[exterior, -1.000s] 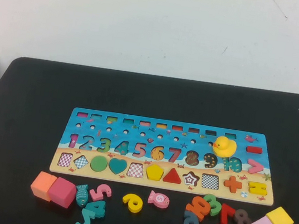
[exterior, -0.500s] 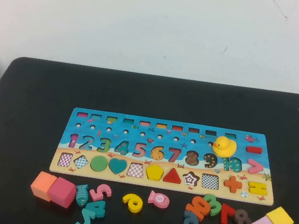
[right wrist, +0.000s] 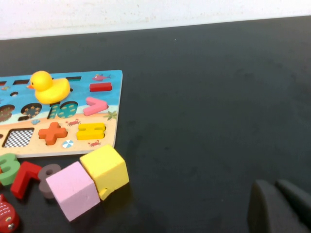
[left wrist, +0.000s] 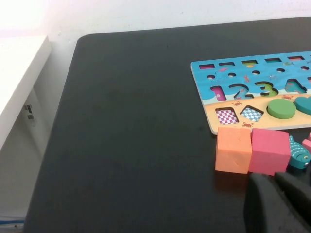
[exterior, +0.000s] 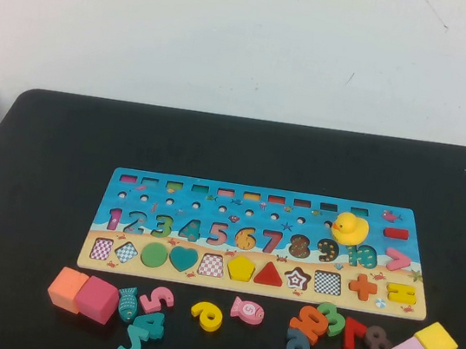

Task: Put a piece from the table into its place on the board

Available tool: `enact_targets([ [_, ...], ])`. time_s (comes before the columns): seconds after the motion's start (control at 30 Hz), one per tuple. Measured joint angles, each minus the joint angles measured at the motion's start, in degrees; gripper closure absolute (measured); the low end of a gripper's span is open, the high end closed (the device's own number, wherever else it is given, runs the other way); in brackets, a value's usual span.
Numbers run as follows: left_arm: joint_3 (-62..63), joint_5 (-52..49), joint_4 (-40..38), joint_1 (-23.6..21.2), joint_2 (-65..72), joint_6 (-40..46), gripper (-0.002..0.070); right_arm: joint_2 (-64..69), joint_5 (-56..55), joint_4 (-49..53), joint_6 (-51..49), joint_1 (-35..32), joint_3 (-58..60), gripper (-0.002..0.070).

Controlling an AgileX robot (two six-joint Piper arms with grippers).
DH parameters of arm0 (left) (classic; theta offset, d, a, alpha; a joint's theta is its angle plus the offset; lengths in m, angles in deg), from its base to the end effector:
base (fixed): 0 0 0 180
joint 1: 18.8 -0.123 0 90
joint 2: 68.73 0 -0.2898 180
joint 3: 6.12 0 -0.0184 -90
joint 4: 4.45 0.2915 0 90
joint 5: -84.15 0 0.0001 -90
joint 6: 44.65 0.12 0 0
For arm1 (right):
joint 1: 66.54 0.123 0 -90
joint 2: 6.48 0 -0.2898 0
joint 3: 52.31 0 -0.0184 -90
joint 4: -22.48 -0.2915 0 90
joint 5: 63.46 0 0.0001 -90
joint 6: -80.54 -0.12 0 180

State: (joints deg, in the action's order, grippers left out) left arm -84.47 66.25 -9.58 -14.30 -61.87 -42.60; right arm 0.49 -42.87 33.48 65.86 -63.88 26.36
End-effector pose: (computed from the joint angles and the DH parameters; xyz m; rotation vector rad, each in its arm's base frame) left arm 0.1174 -0.0126 0.1731 0.0458 1.7993 -0.1162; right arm 0.1170 -0.0026 0.1658 0.0744 1.8459 0.0236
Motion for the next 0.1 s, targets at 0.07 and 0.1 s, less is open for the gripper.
enact_targets([
  [0.07,0.0,0.0,0.0,0.0,0.0,0.0,0.0675,0.0,0.0,0.0,0.0,0.0,0.0,0.0657],
  [0.1,0.0,0.0,0.0,0.0,0.0,0.12,0.0675,0.0,0.0,0.0,0.0,0.0,0.0,0.0657],
])
